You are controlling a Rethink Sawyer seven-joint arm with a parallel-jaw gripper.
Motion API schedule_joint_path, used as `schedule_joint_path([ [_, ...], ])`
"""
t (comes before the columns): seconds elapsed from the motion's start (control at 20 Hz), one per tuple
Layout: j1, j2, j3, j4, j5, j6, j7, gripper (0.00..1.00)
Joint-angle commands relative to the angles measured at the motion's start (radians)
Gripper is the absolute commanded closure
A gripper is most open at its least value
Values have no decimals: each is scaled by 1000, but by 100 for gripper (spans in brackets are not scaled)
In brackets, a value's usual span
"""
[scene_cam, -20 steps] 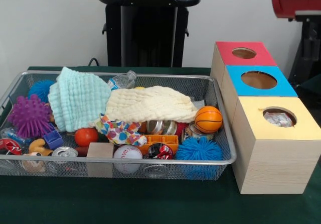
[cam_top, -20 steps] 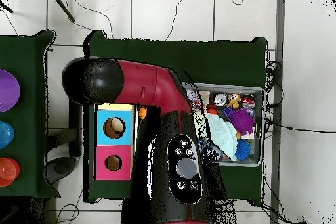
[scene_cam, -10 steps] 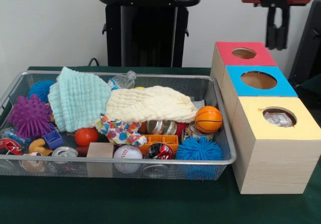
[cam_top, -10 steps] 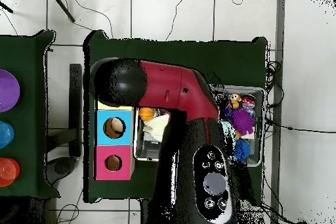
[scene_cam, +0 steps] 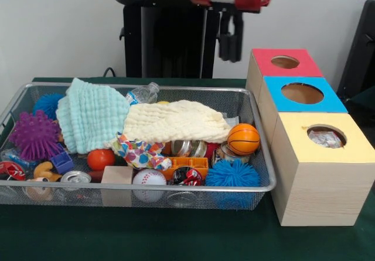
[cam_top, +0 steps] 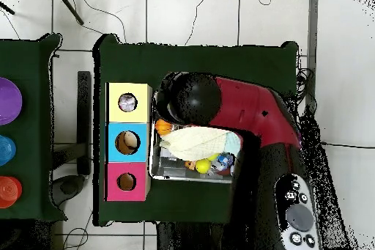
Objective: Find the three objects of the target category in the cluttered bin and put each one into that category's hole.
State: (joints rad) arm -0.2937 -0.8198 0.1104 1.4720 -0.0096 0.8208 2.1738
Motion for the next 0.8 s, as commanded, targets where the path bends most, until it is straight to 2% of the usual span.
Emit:
schedule_joint_path([
  [0.05, -78, 16, 147, 161, -84, -36, -294, 100],
  [0.3, -103, 27, 181, 155, -118, -44, -276, 100],
  [0.65, -160, 64, 236, 178, -179, -138, -269, 100],
  [0.8, -182, 89, 260, 162, -205, -139, -277, 100],
])
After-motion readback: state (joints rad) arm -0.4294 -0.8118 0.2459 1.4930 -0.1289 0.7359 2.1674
